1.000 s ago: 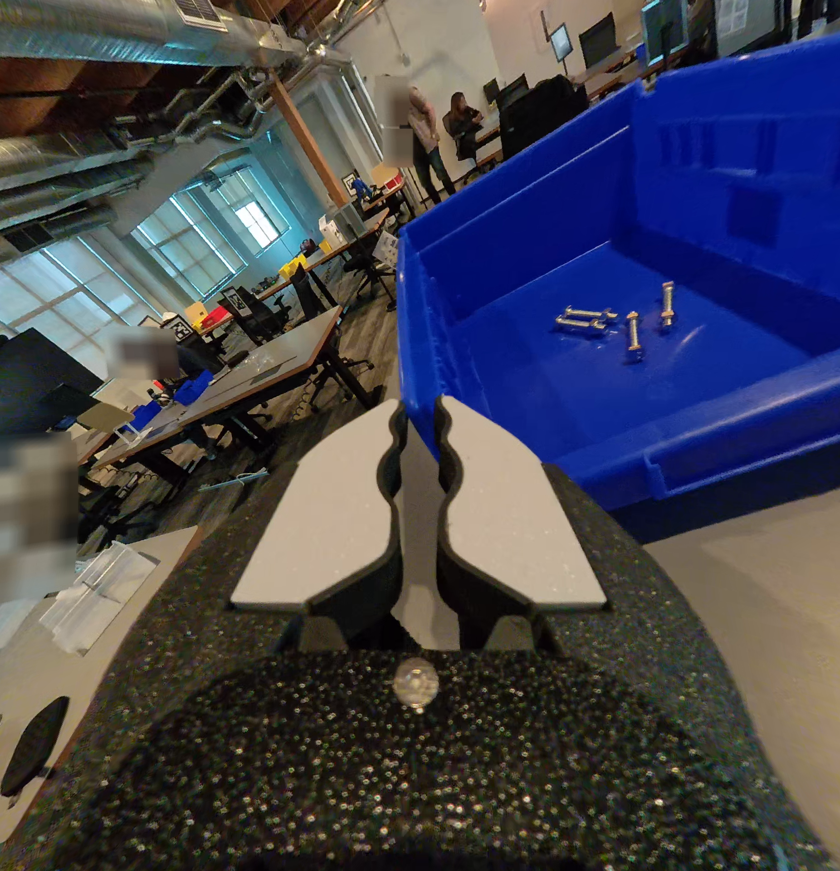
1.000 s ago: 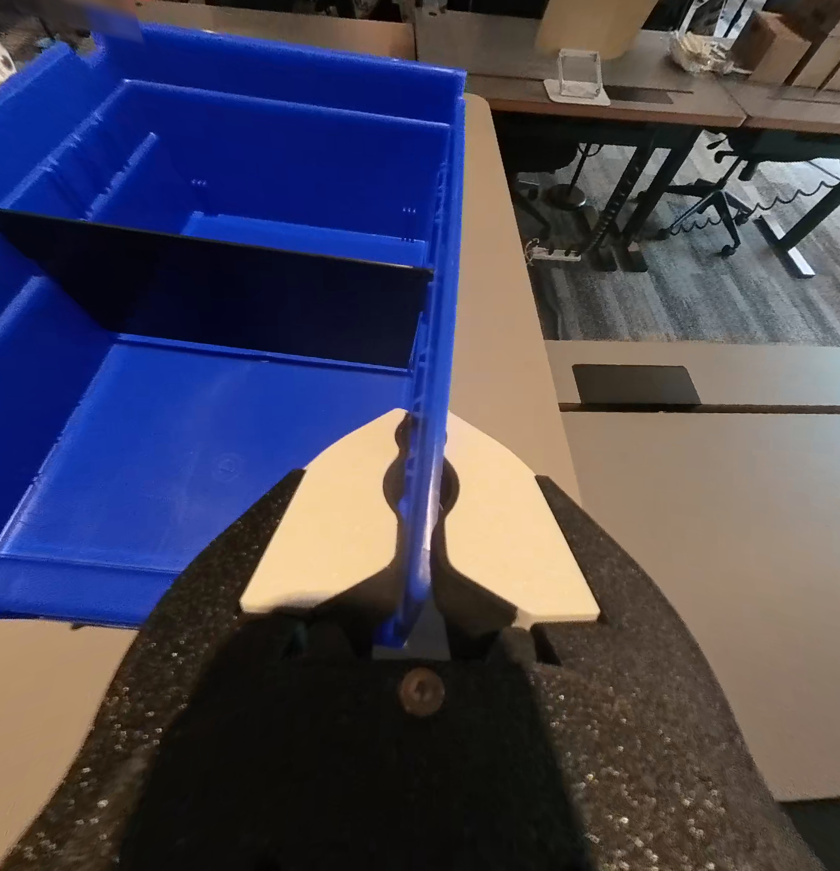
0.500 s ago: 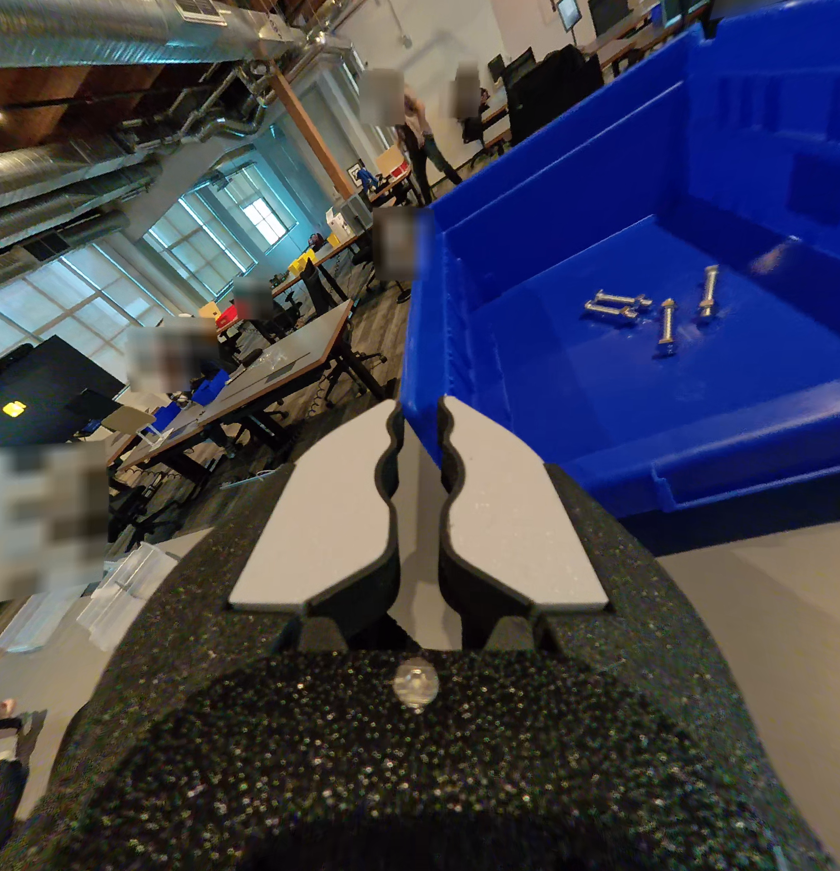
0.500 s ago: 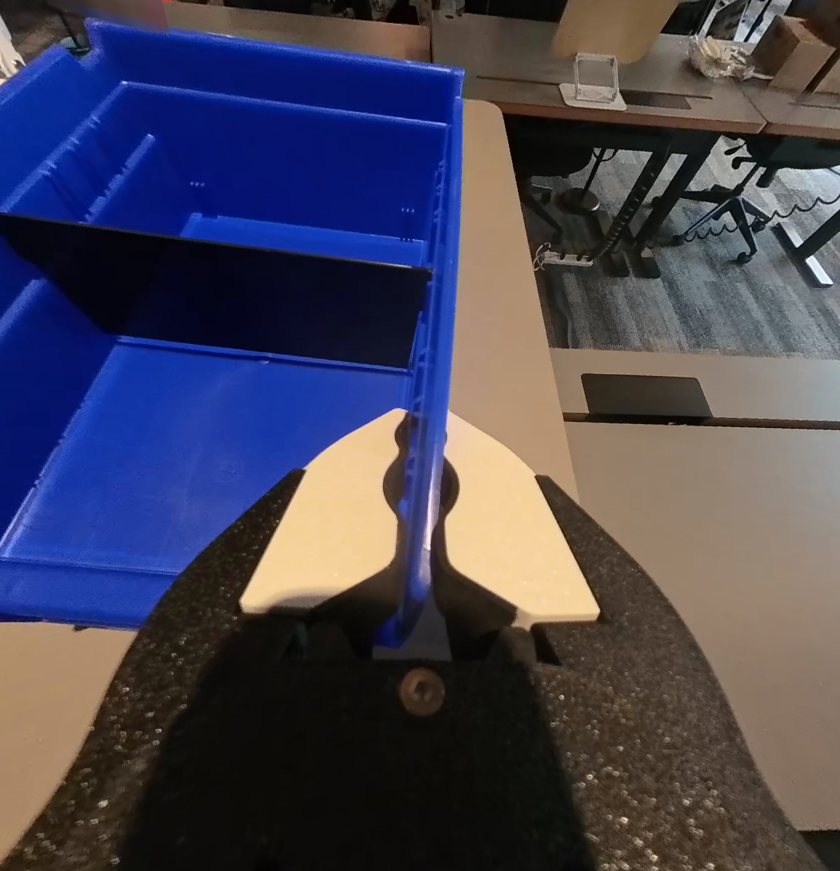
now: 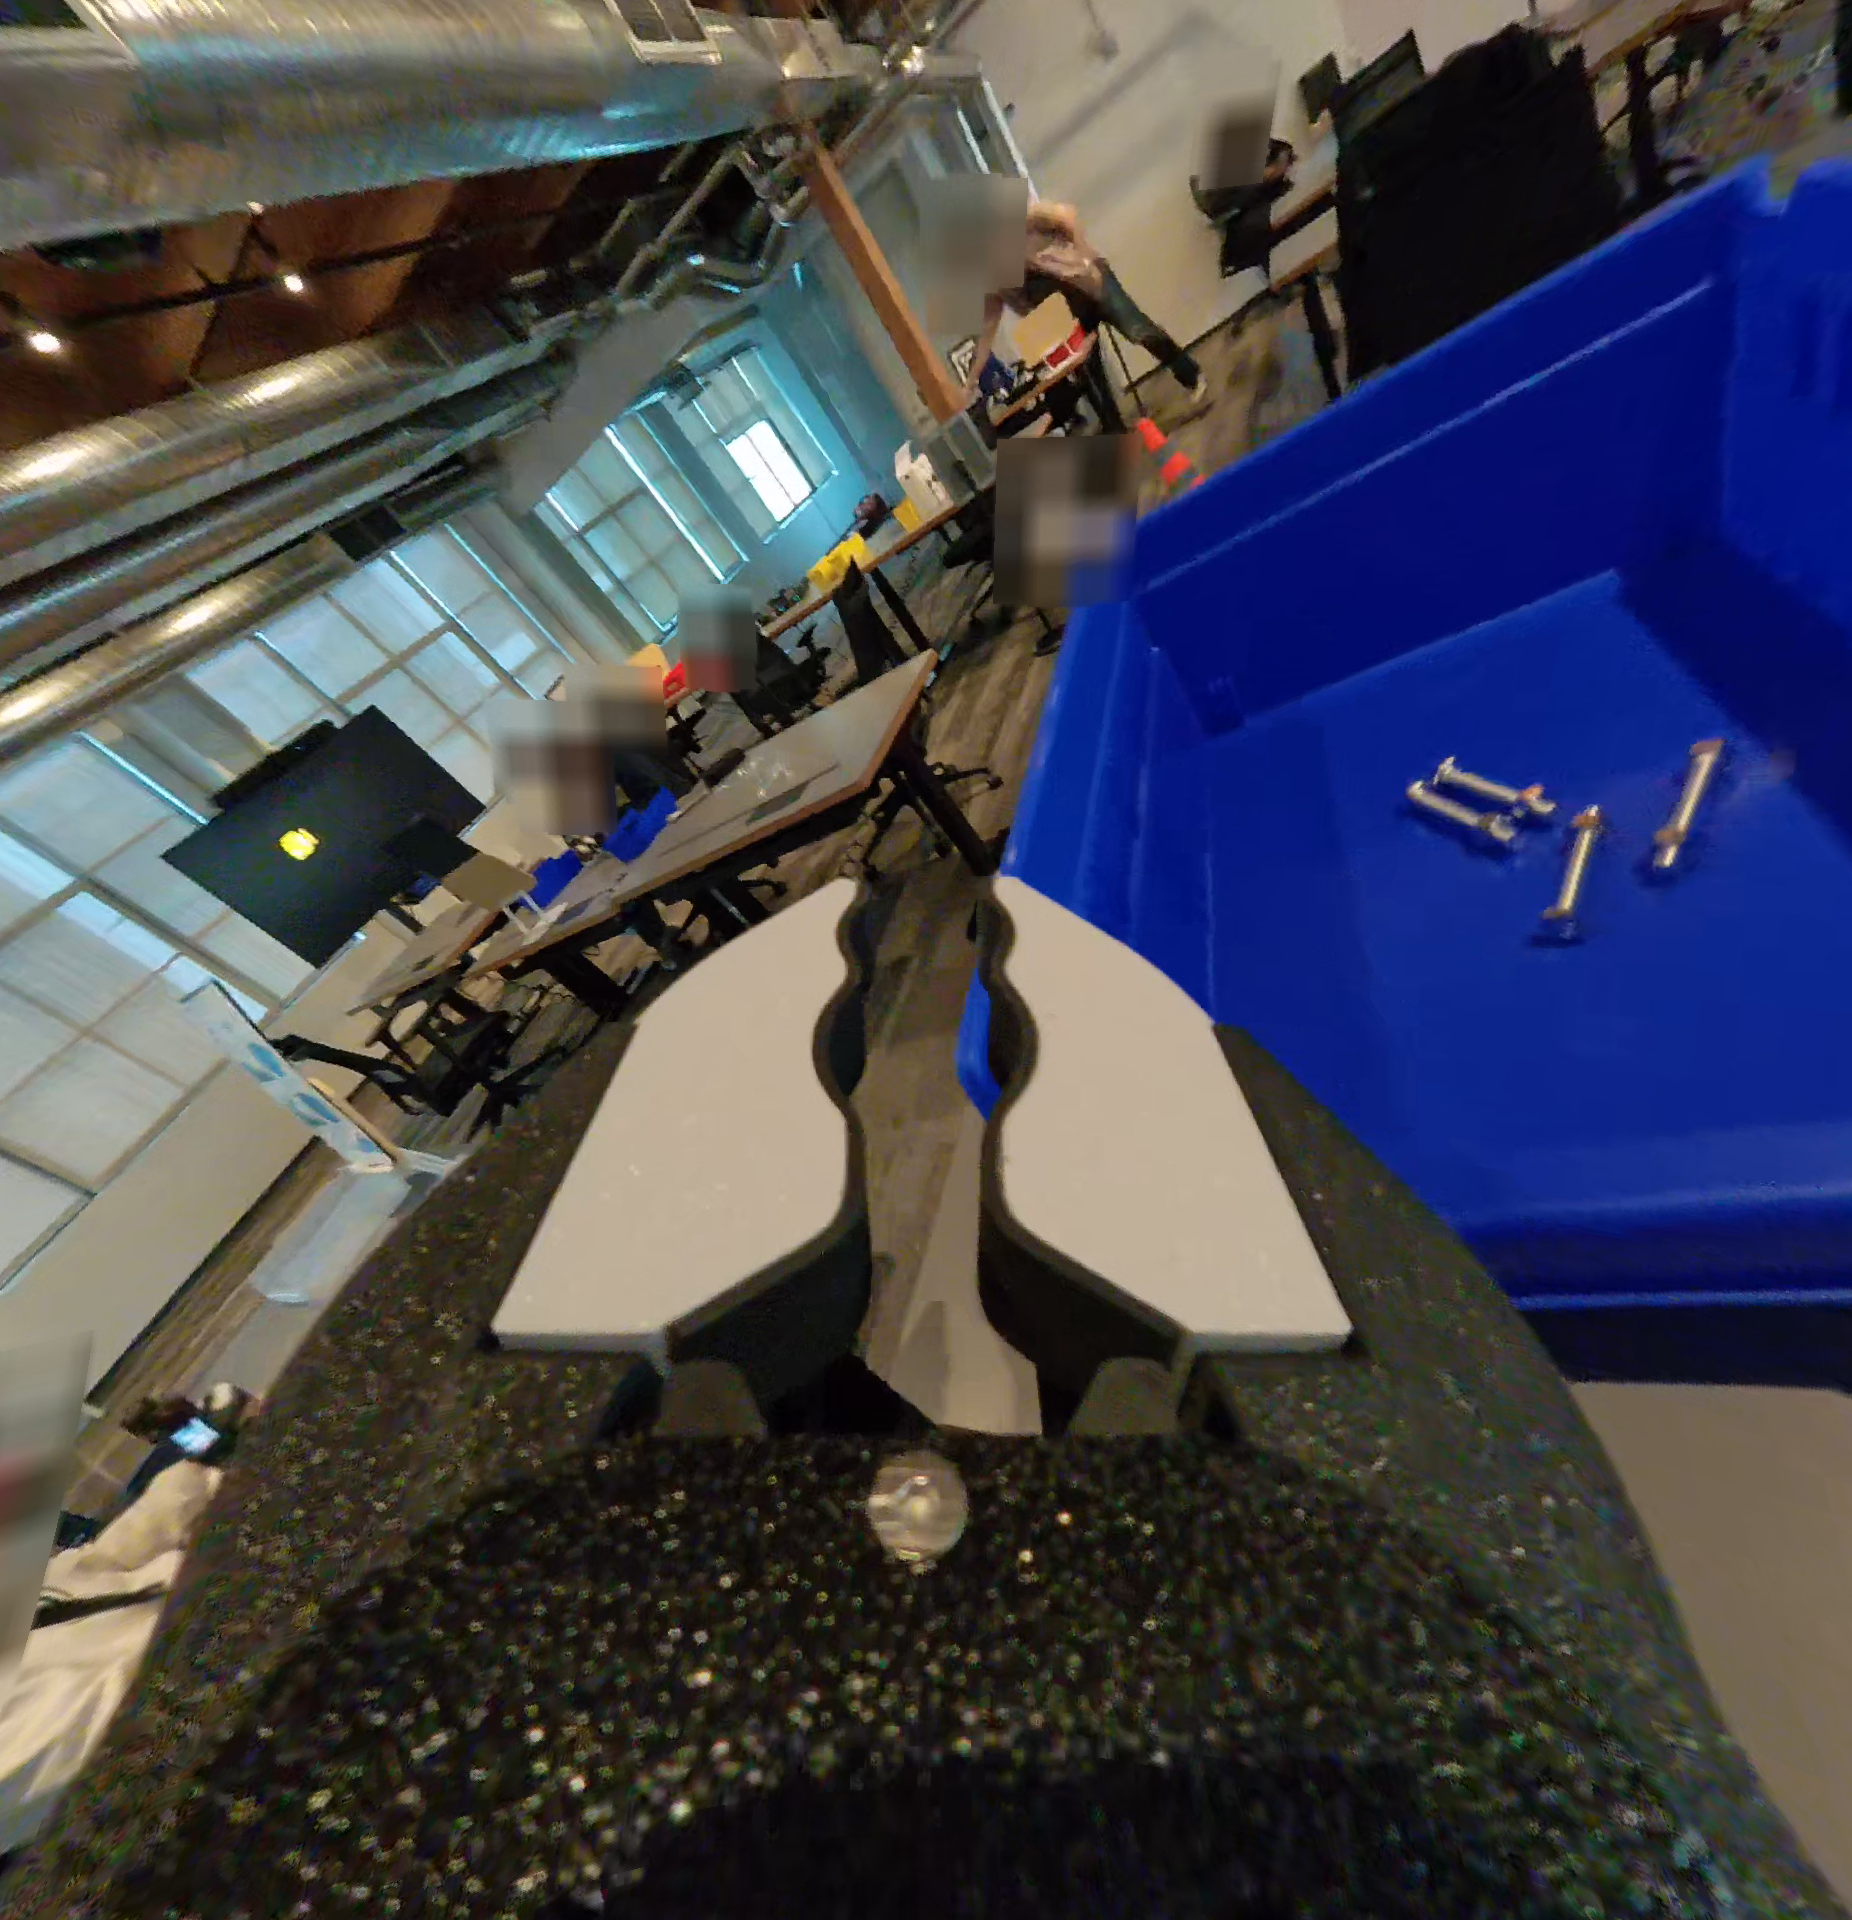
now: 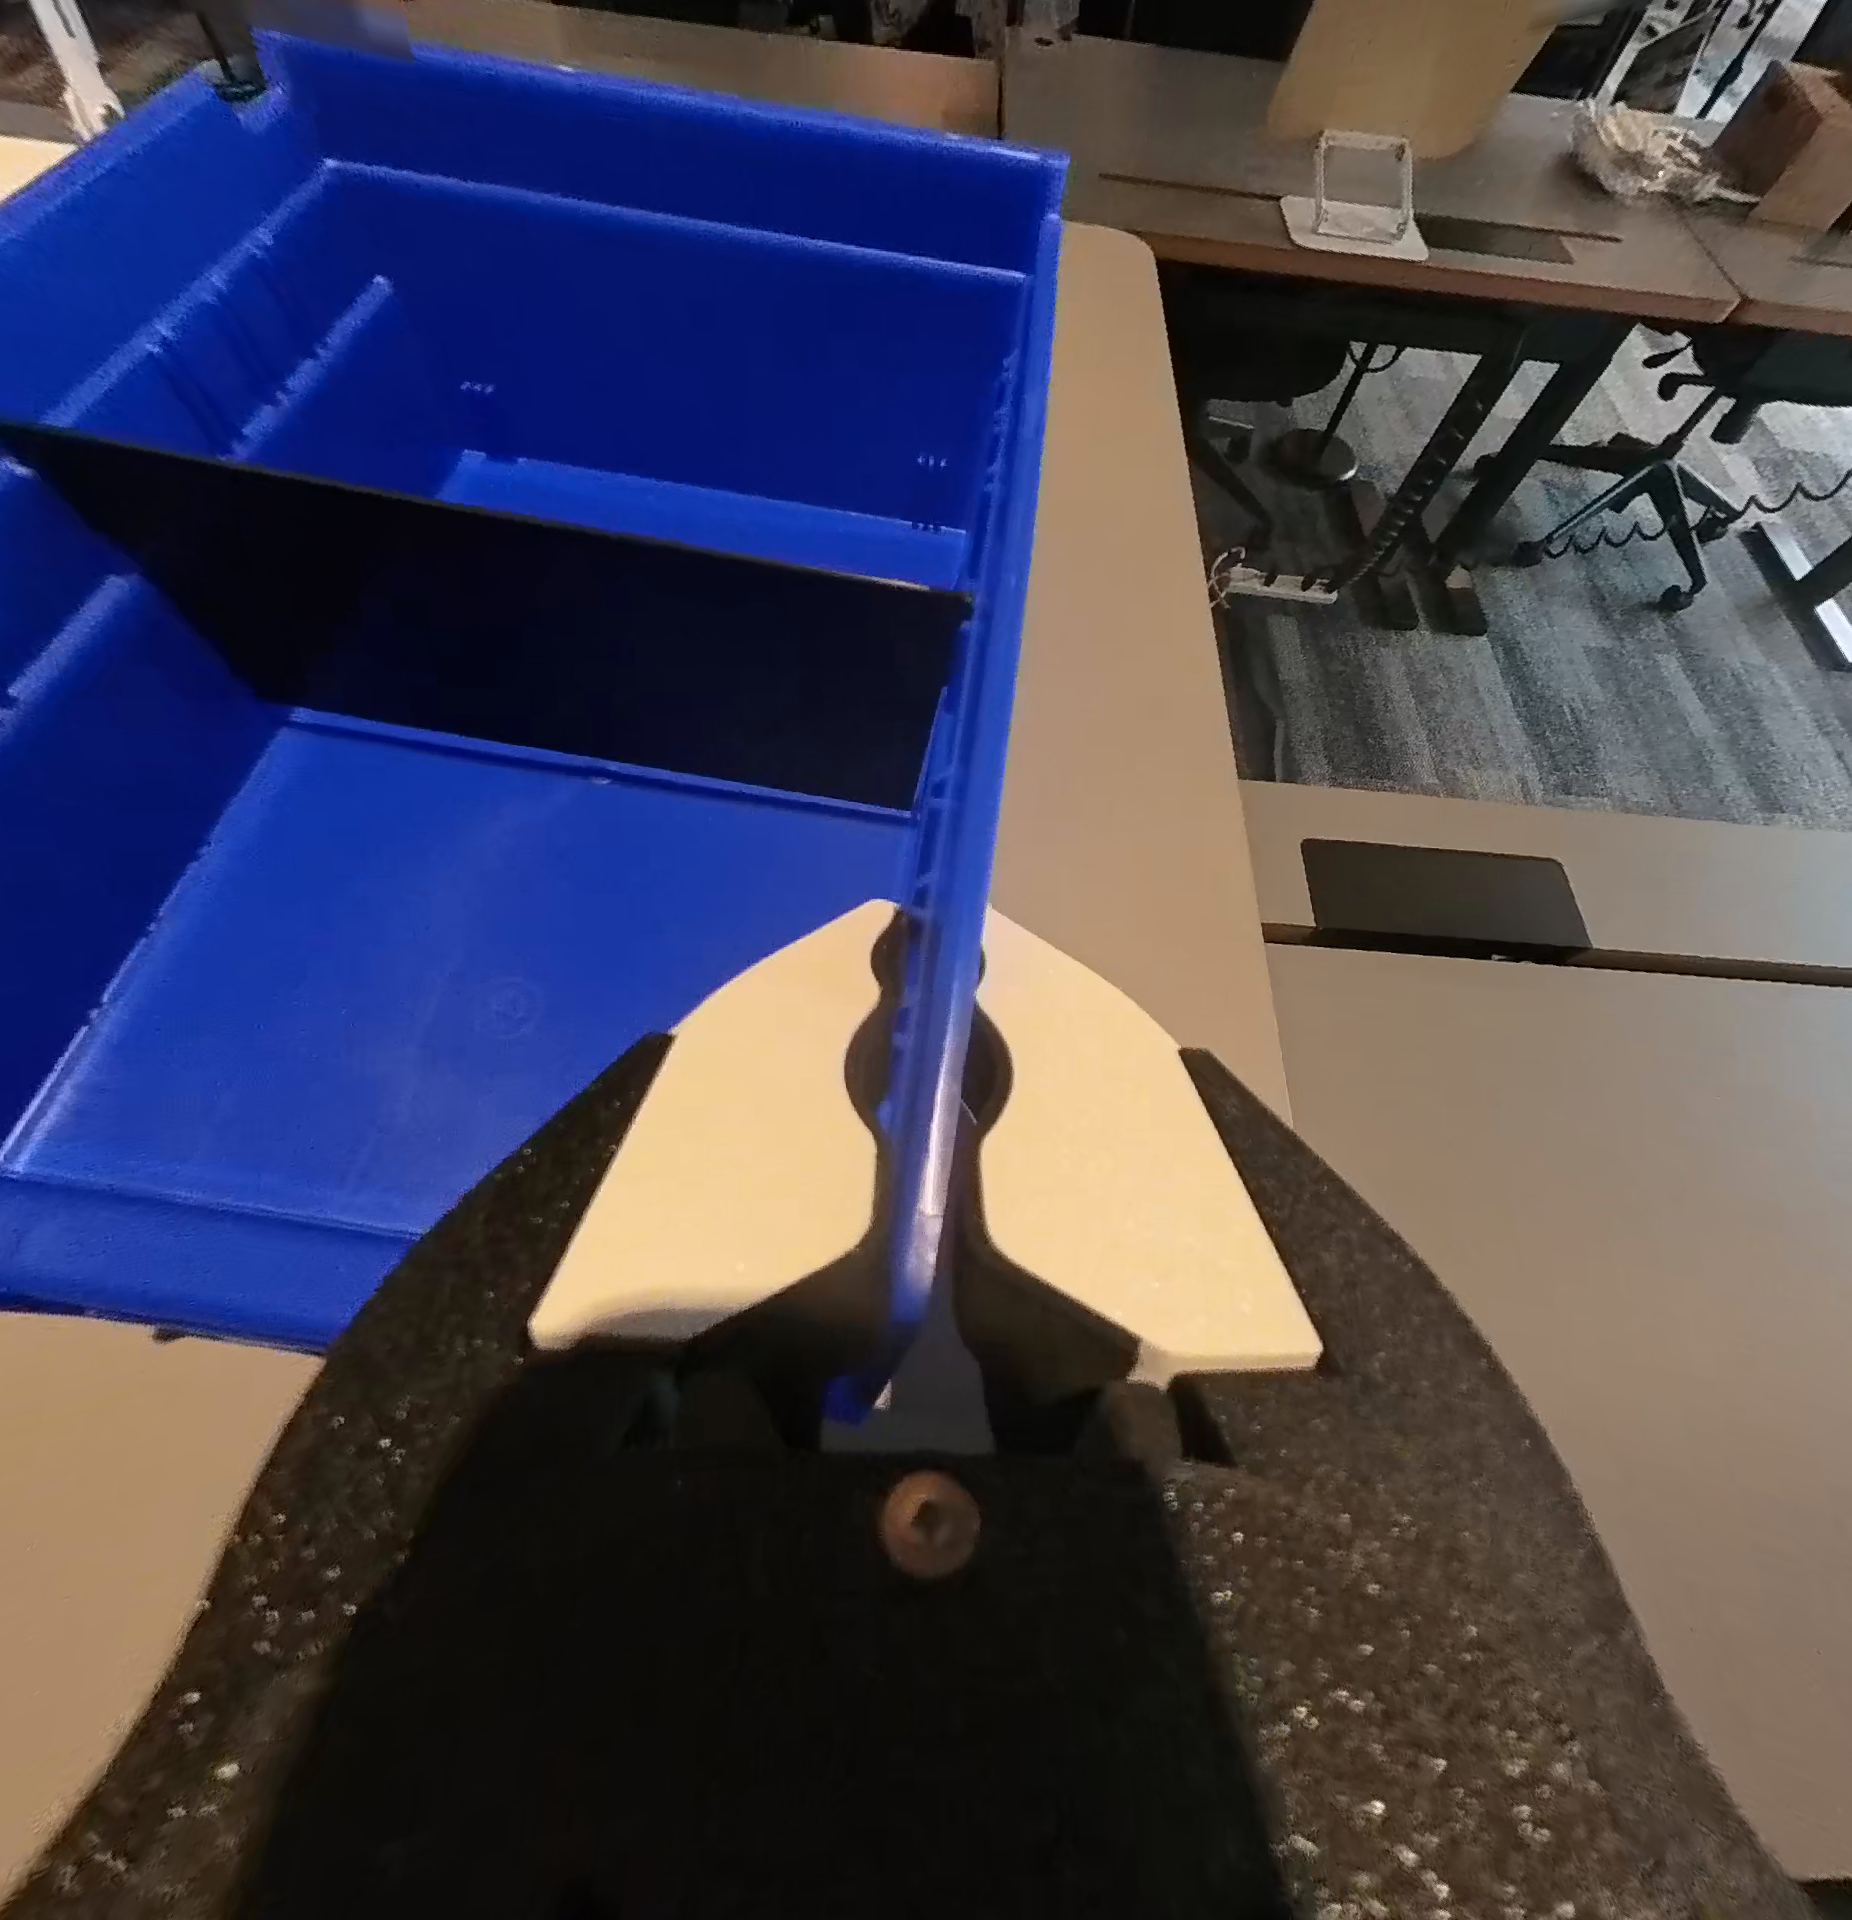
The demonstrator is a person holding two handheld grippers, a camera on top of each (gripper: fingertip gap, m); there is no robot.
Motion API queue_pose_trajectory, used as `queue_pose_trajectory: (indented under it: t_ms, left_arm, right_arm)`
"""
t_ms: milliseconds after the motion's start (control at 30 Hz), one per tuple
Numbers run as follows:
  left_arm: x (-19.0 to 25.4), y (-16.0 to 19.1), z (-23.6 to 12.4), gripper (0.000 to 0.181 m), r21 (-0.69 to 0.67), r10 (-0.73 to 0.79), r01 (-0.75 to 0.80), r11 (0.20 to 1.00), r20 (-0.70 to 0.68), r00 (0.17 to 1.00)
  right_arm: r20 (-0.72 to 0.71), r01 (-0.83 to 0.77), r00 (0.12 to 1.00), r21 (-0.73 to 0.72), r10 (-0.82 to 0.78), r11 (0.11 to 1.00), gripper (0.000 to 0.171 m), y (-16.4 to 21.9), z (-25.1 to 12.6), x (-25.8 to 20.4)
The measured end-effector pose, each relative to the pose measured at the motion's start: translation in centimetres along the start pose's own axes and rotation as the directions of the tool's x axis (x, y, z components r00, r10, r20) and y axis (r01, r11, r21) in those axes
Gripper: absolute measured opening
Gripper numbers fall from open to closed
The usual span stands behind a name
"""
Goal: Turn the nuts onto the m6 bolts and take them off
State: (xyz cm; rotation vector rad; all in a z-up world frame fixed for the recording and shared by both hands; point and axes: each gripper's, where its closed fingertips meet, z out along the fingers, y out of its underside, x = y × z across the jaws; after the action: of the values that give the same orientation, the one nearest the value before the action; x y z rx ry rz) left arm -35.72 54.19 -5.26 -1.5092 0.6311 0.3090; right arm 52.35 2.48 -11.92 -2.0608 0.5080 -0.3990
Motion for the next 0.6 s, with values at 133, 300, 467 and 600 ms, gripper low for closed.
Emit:
queue_pose_trajectory:
  t_ms: [133, 300, 467, 600]
  left_arm:
    - [0.8, -3.4, -0.7, 0.018, 0.049, 0.053, -0.051, 0.997, -0.027, 0.998]
    - [2.6, -7.1, -0.3, 0.021, 0.050, 0.011, -0.005, 0.999, -0.129, 0.992]
    - [6.5, -8.7, 1.6, 0.022, -0.192, -0.194, 0.134, 0.972, -0.341, 0.920]
    - [10.1, -8.2, 5.3, 0.023, -0.441, -0.379, 0.191, 0.877, -0.391, 0.839]
  right_arm:
    - [0.026, 0.015, 1.000, 0.000, -0.015, 1.000, 0.007, -0.1, 0.3, 0.1]
    - [-0.004, 0.043, 0.999, 0.024, -0.043, 0.999, 0.017, -0.4, -0.2, 0.4]
    - [0.008, 0.096, 0.995, 0.087, -0.097, 0.992, 0.048, -0.8, -4.7, -0.5]
    - [0.083, 0.187, 0.973, 0.261, -0.215, 0.947, 0.041, -2.9, -10.7, -4.7]
